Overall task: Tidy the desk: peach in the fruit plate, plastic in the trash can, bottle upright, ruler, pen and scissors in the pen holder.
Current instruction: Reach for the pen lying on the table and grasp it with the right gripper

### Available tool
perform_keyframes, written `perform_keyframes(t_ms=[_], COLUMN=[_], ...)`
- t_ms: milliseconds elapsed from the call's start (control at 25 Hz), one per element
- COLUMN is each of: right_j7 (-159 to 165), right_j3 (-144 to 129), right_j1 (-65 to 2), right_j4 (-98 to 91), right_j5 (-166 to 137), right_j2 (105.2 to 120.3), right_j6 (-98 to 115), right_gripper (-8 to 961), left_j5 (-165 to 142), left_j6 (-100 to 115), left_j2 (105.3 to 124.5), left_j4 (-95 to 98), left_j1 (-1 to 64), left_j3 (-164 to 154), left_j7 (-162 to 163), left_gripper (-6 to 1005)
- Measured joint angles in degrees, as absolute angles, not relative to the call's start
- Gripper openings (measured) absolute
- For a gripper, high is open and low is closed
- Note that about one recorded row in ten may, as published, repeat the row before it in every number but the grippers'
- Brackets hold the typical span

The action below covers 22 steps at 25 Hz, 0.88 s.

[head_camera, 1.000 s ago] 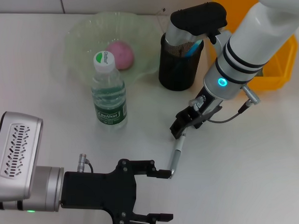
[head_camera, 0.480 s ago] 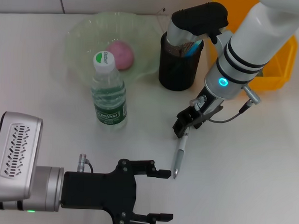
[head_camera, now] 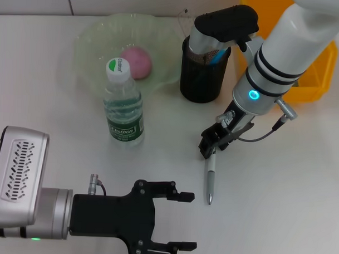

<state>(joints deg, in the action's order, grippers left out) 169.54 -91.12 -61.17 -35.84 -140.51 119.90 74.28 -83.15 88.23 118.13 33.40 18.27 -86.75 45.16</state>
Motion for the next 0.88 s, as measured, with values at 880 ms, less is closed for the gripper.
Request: perform_keyframes(t_ms=[880], right_j7=[169.5], right_j3=[-91.1], right_j1=[-61.2], right_j4=[-35.4], right_j5=[-140.6], right_j2=[119.88], right_j6=[74.7], right_gripper=[267], left_j5=[-83.1], left_j6=[88.1], left_j2=[118.21], left_j4=[33.4], left_j1=[18.9], left_j3=[-86.8], left_j7=[45.3], left_gripper=[743])
